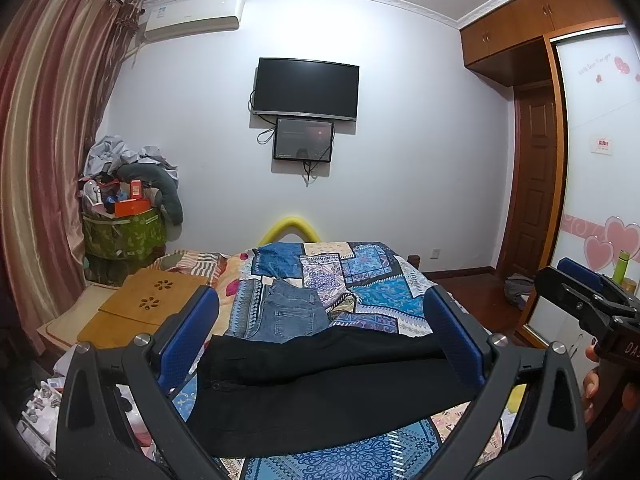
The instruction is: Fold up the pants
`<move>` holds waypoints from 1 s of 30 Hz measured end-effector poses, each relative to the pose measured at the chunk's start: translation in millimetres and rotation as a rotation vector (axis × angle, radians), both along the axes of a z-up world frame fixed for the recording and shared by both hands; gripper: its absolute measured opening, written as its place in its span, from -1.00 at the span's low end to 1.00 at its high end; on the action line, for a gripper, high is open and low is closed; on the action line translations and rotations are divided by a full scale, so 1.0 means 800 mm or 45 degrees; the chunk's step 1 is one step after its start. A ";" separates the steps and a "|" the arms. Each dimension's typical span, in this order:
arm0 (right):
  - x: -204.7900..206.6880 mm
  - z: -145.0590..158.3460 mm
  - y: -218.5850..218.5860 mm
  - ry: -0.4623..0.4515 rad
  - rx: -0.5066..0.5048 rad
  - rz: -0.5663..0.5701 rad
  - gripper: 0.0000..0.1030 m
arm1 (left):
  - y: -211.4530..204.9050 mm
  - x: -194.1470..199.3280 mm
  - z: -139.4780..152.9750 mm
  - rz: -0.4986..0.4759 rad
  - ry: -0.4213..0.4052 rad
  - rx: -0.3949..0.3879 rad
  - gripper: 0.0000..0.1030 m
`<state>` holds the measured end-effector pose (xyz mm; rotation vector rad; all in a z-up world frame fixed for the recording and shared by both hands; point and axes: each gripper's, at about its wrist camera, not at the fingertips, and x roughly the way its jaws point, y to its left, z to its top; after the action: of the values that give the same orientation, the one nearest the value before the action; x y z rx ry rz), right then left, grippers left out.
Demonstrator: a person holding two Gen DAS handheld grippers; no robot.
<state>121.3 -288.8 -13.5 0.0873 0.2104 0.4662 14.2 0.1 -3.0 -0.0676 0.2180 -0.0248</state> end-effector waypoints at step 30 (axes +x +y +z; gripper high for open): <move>-0.004 -0.002 -0.002 -0.002 -0.004 -0.003 1.00 | 0.000 0.002 -0.002 0.003 0.004 -0.015 1.00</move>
<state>118.2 -290.6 -15.3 0.0844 0.2091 0.4634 15.7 0.5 -4.6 -0.0799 0.2212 -0.0234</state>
